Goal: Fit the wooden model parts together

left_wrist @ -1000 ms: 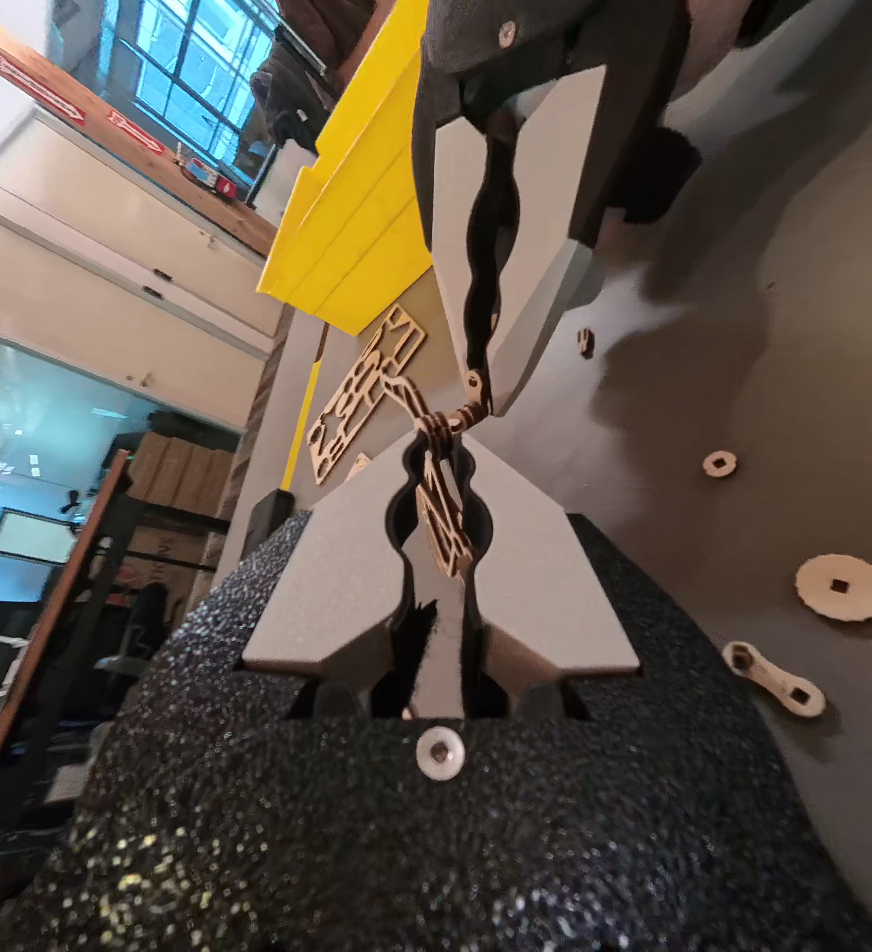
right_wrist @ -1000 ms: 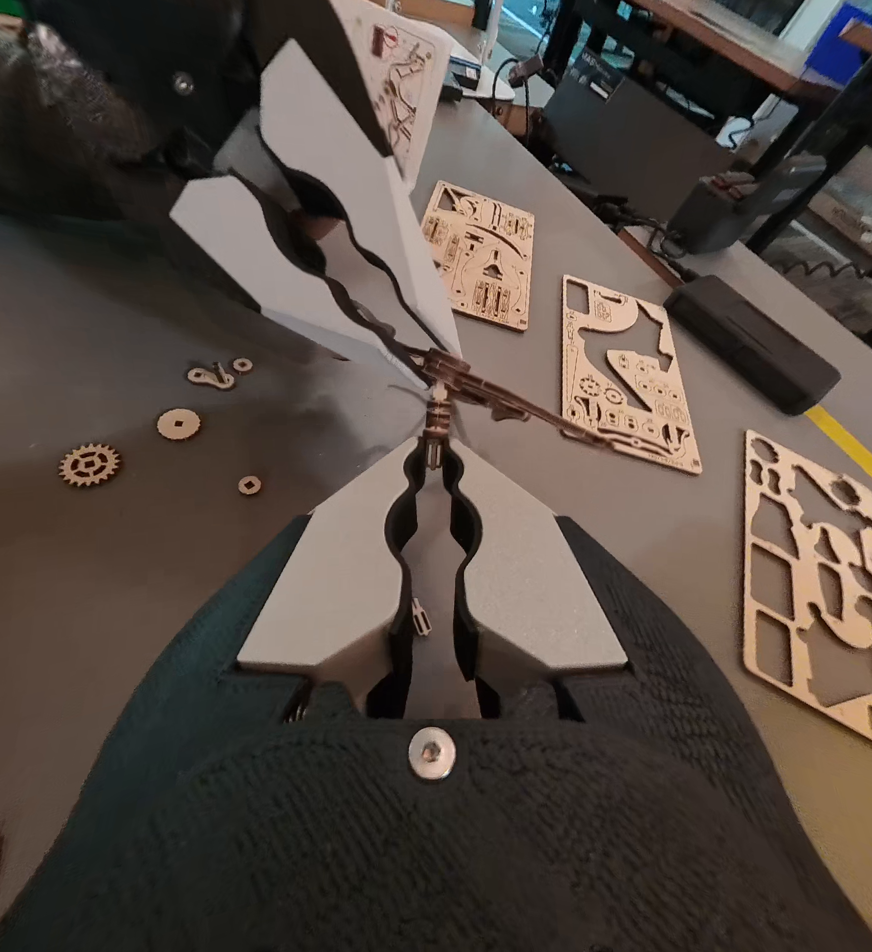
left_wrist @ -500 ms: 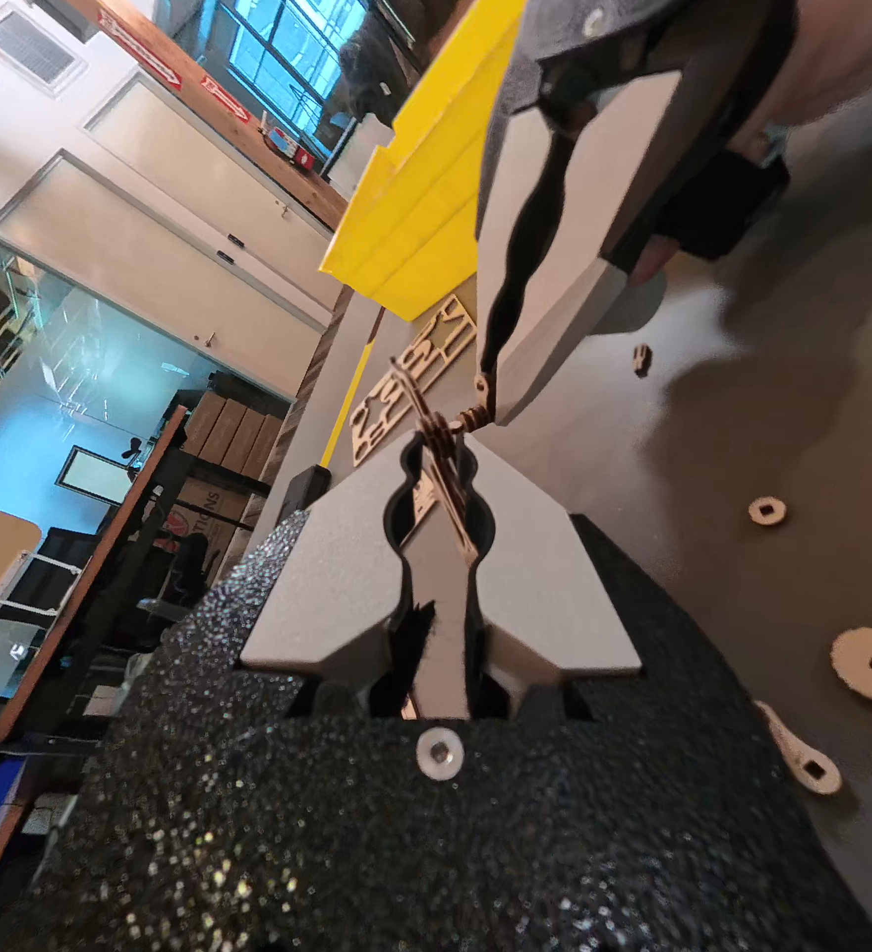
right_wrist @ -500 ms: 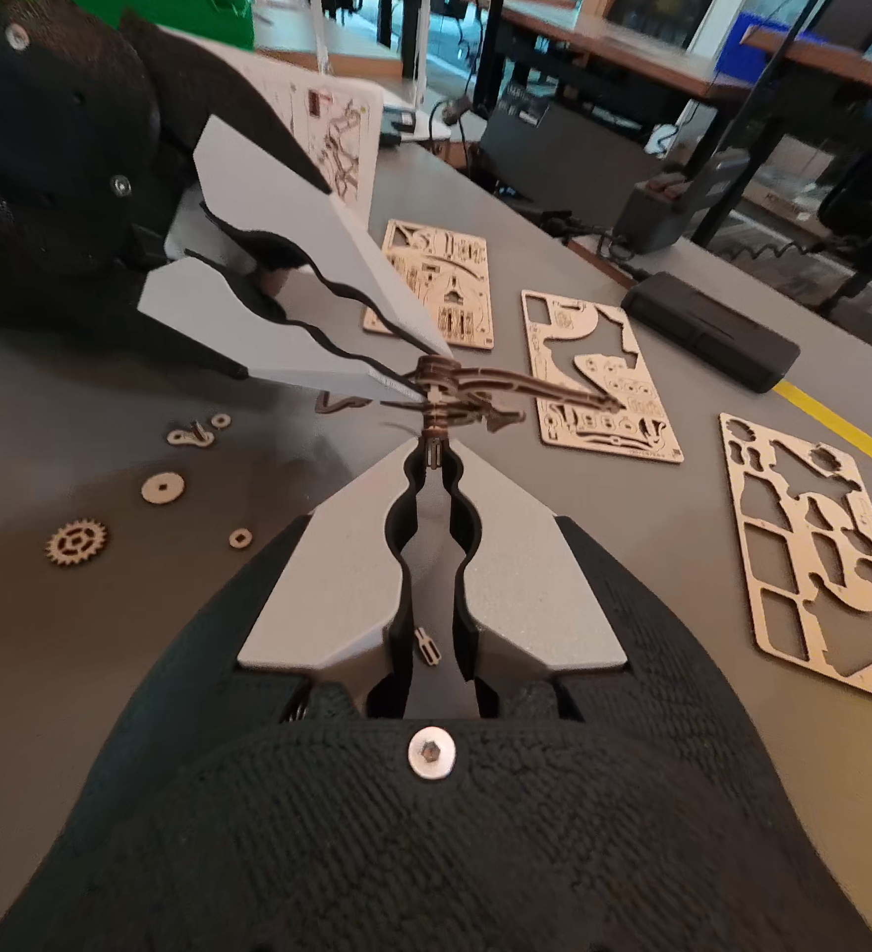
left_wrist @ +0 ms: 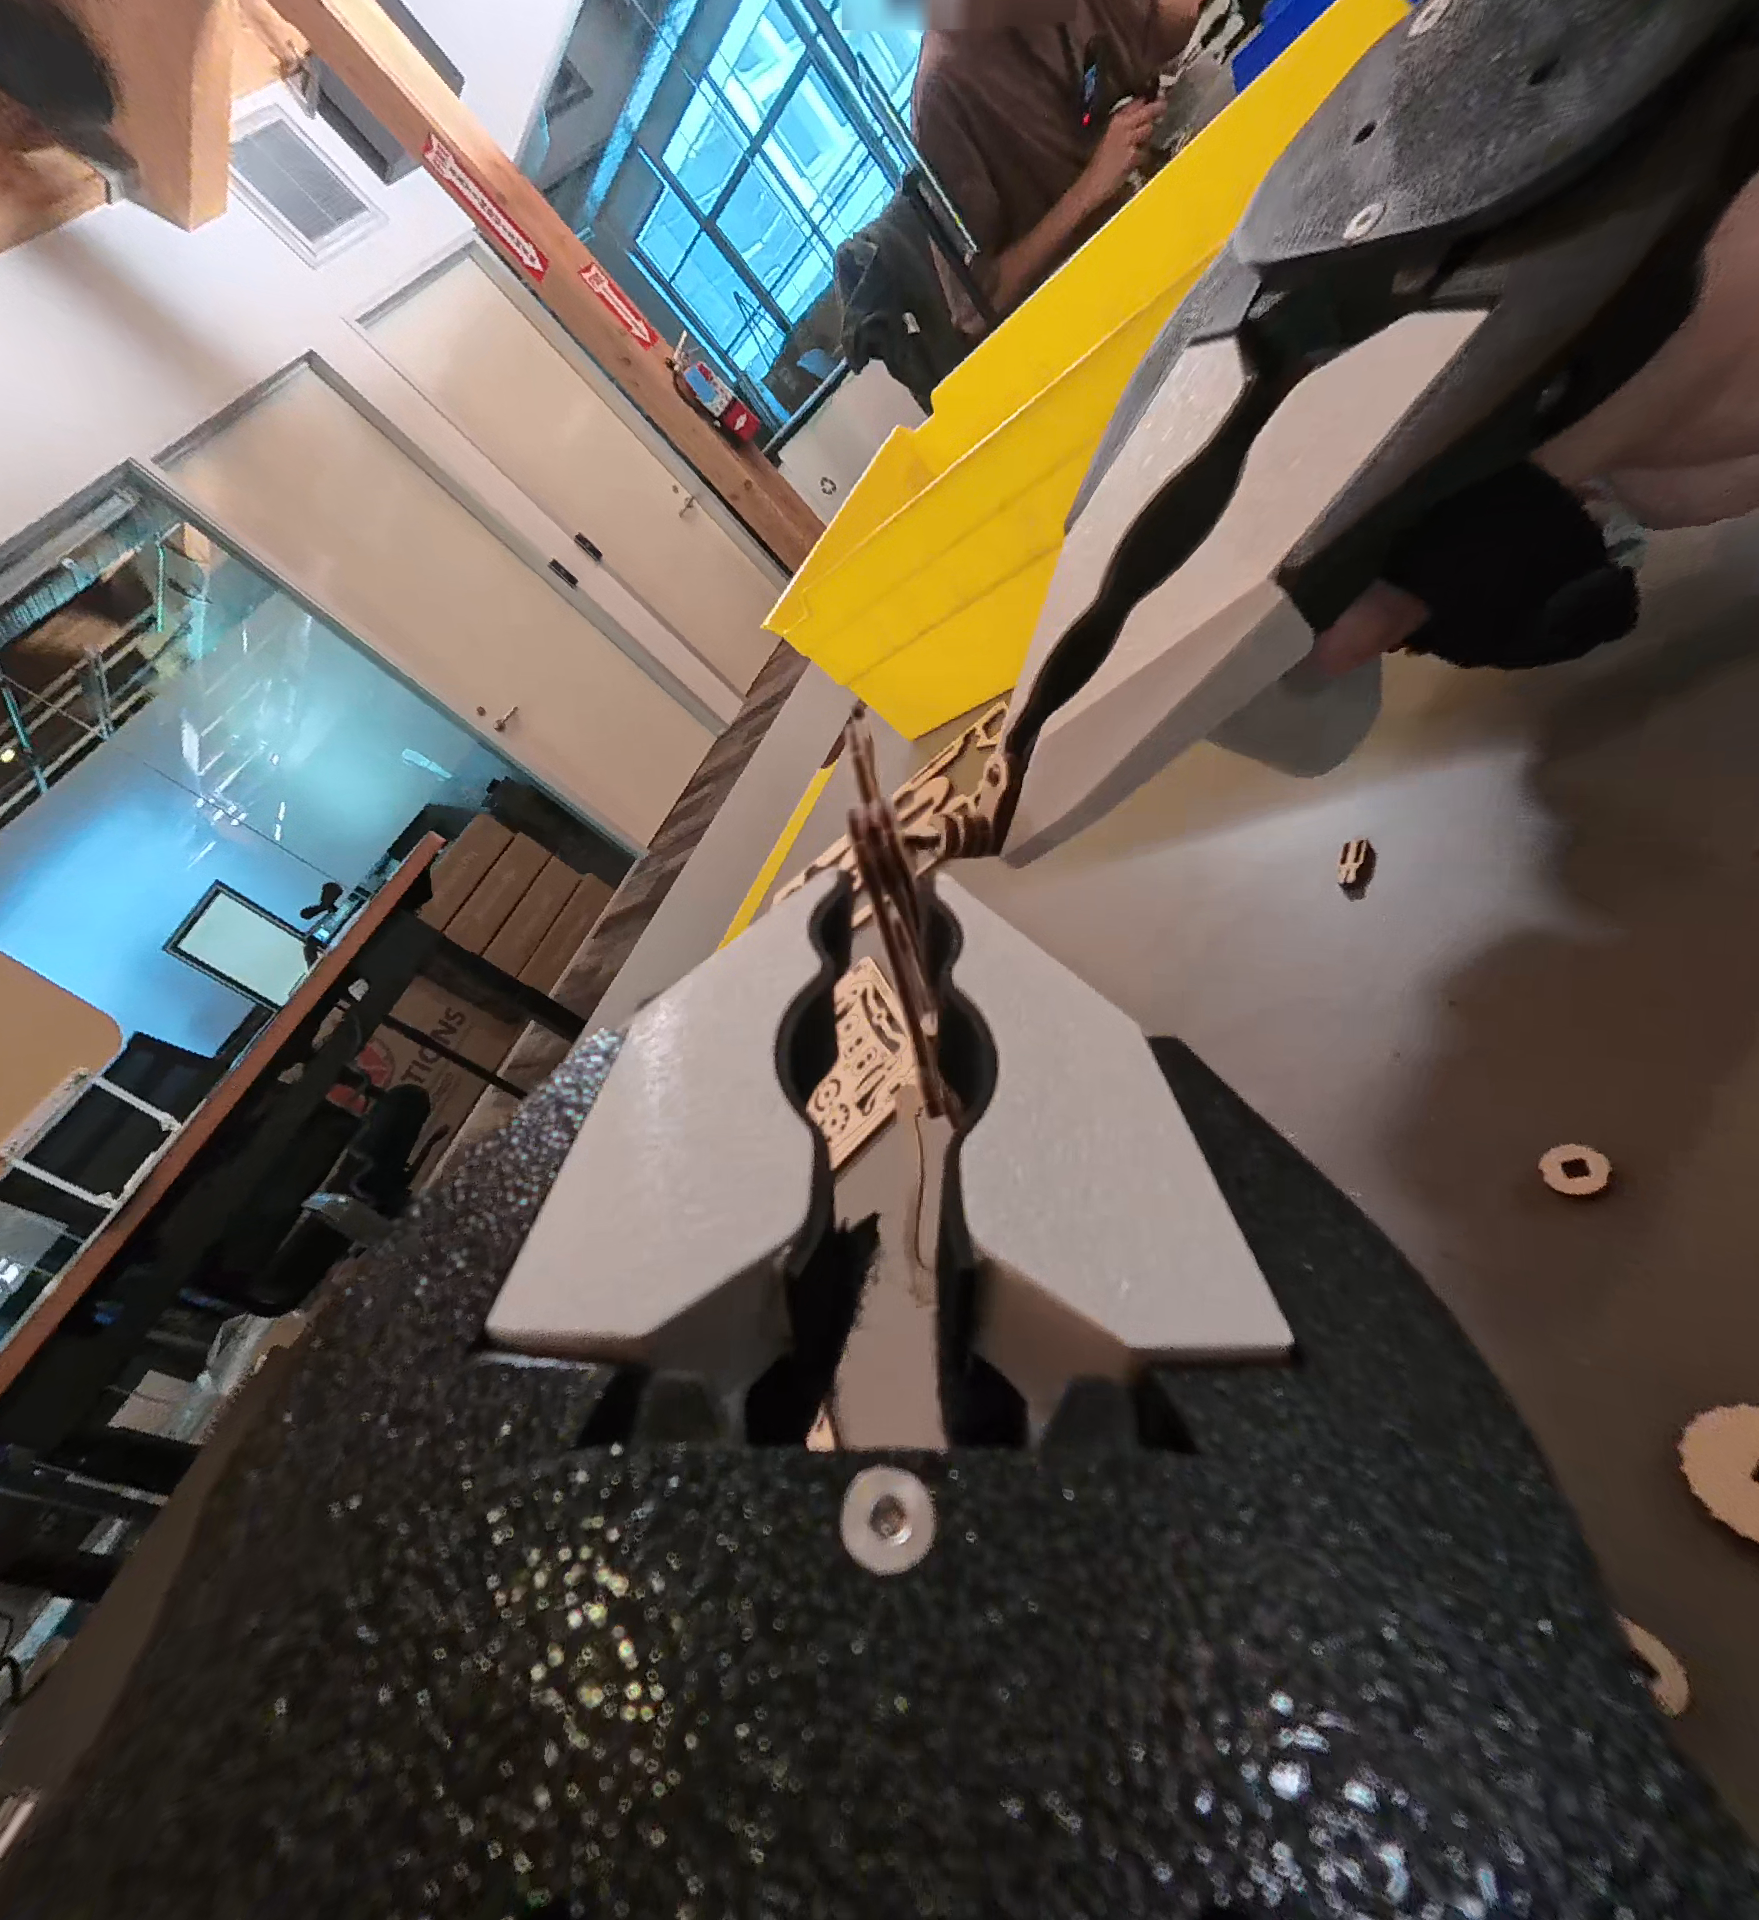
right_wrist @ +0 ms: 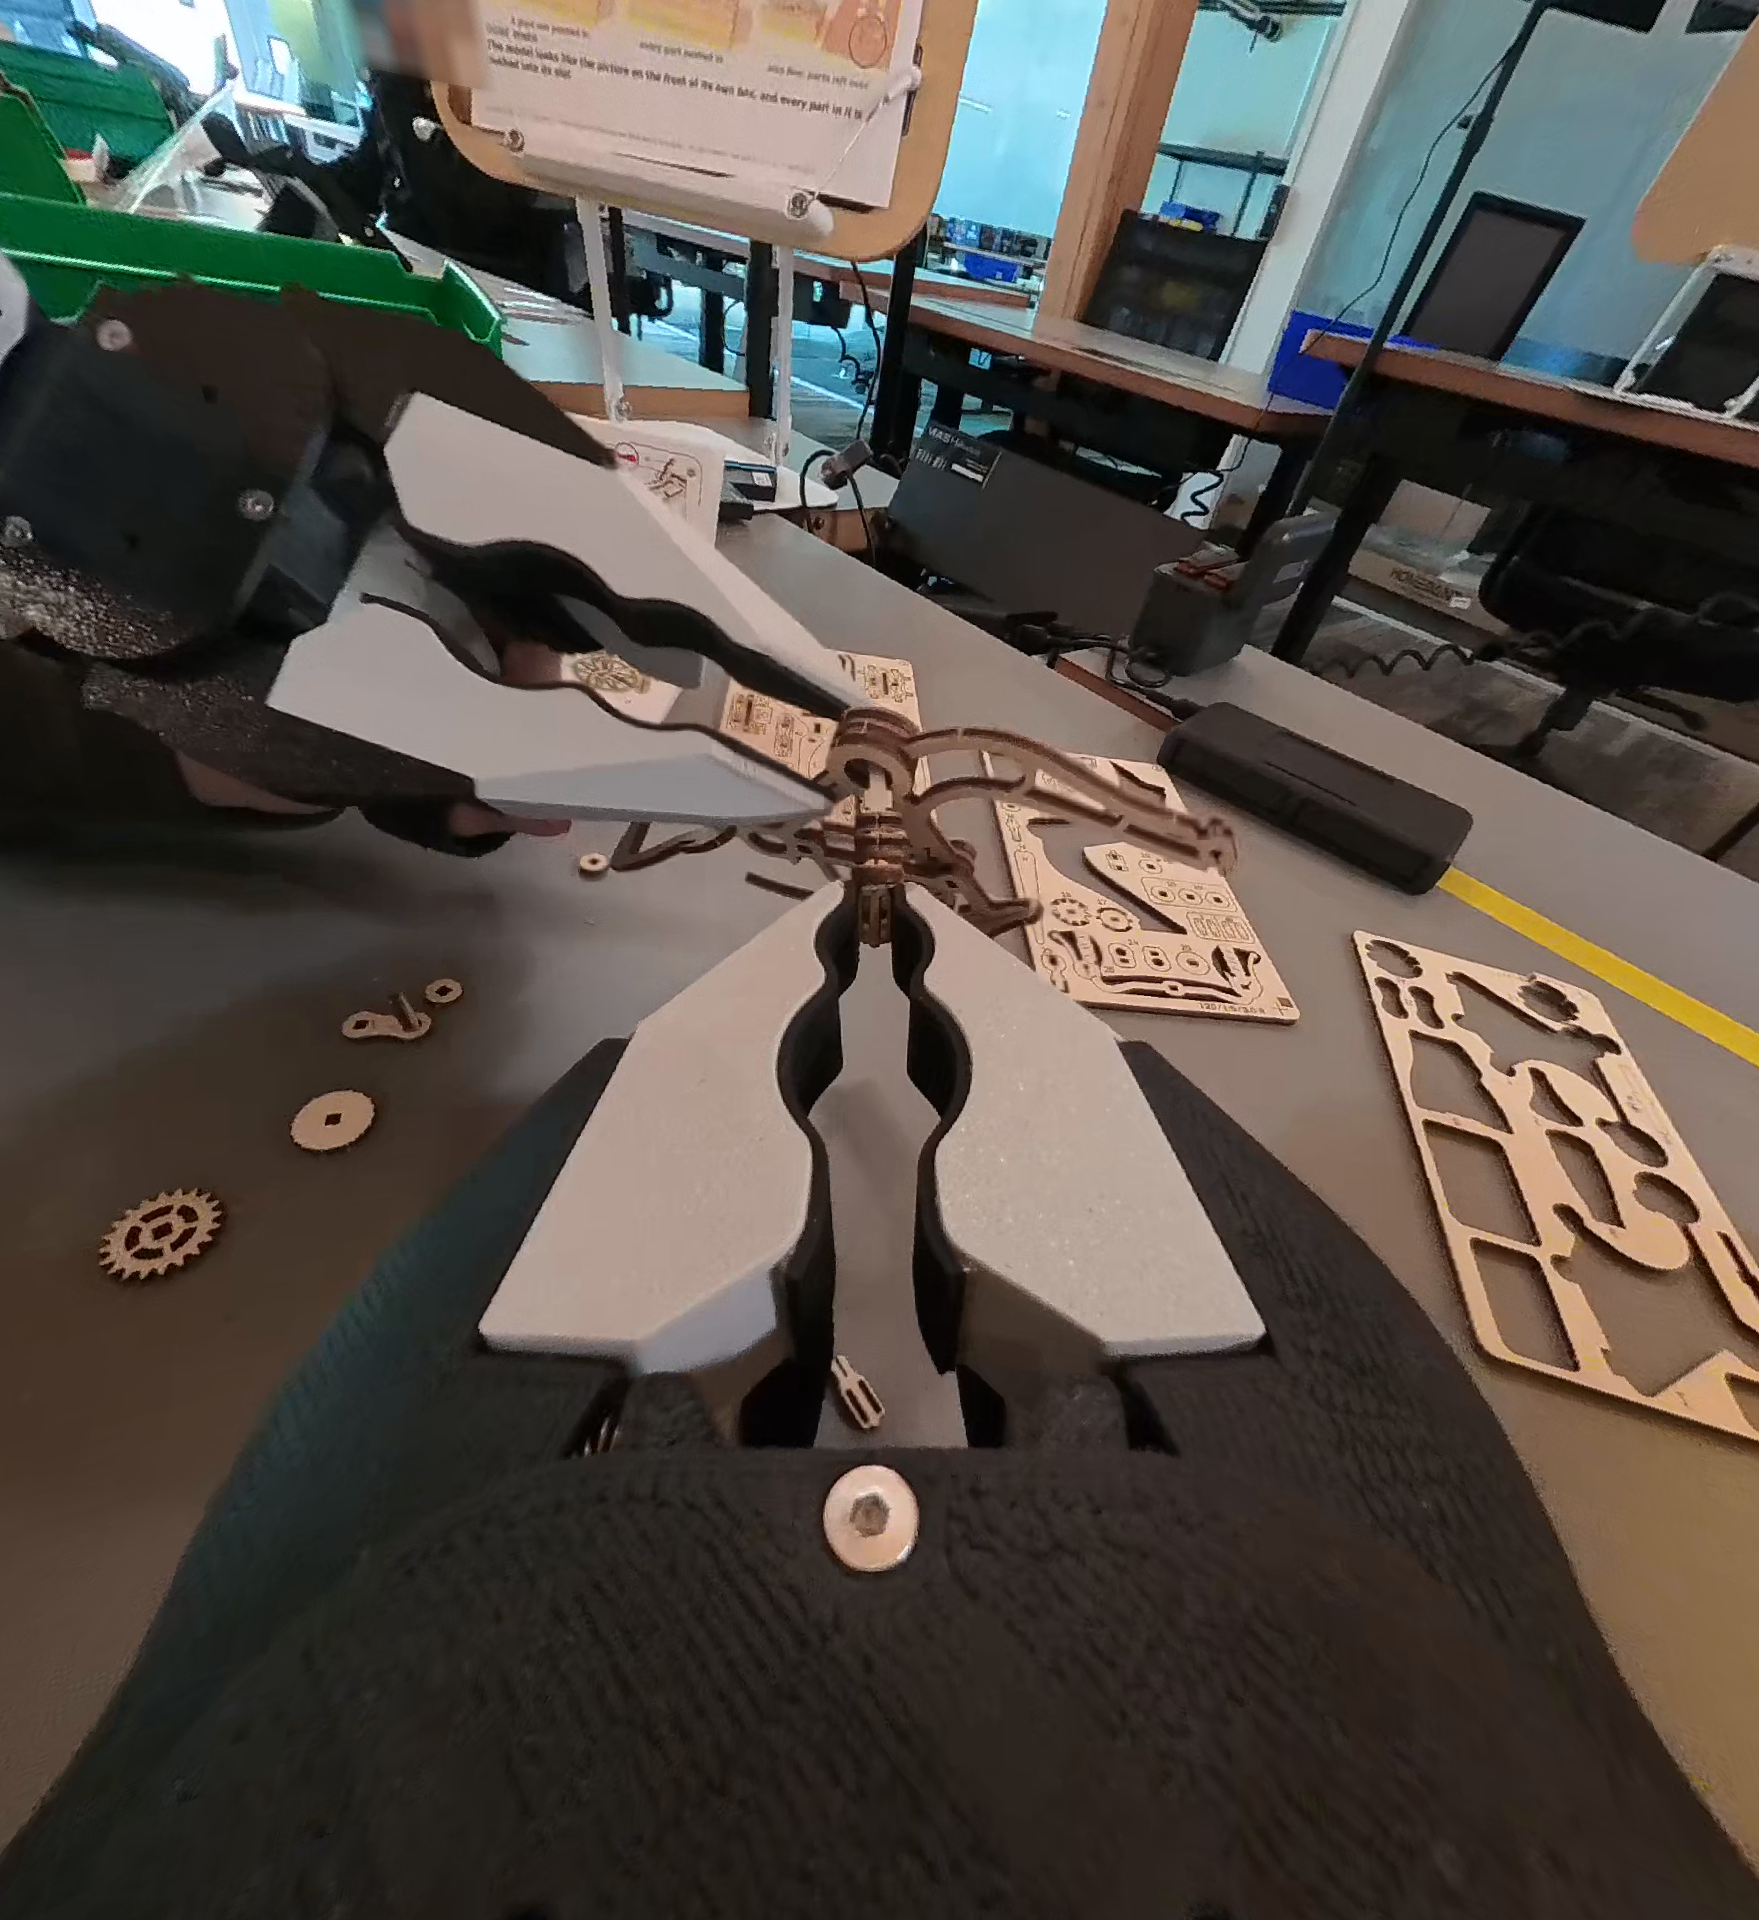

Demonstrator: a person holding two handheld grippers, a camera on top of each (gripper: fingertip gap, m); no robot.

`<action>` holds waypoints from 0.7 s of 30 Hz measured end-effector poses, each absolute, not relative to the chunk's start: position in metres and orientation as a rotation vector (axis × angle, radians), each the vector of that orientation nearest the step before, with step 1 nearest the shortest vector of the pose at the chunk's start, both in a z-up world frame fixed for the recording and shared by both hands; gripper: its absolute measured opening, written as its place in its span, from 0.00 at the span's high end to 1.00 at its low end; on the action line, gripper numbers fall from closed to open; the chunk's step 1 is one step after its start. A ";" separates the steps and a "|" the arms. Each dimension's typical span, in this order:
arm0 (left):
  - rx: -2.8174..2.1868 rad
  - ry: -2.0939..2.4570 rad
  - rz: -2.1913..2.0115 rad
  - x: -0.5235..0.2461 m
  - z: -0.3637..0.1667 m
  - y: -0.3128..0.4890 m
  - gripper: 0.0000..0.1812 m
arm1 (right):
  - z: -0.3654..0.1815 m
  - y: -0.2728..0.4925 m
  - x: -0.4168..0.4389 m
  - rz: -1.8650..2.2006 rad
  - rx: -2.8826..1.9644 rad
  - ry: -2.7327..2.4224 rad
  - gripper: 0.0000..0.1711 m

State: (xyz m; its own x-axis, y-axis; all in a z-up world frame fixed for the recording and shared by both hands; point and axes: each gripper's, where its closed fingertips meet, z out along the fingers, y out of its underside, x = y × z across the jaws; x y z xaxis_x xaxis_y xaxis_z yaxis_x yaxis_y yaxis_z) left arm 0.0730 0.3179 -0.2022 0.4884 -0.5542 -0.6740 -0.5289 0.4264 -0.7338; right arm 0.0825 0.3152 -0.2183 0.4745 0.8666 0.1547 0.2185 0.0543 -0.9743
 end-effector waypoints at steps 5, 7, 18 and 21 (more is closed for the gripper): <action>-1.163 1.173 0.063 0.073 -0.202 0.316 0.96 | -0.220 0.312 0.080 0.666 -1.479 -1.019 0.98; -1.141 1.192 0.137 0.072 -0.202 0.317 0.97 | -0.220 0.312 0.080 0.672 -1.486 -1.014 0.98; -1.062 1.260 0.306 0.075 -0.205 0.315 1.00 | -0.218 0.313 0.081 0.774 -1.532 -0.946 0.98; -1.055 1.278 0.313 0.075 -0.209 0.314 1.00 | -0.222 0.314 0.081 0.725 -1.511 -0.993 0.98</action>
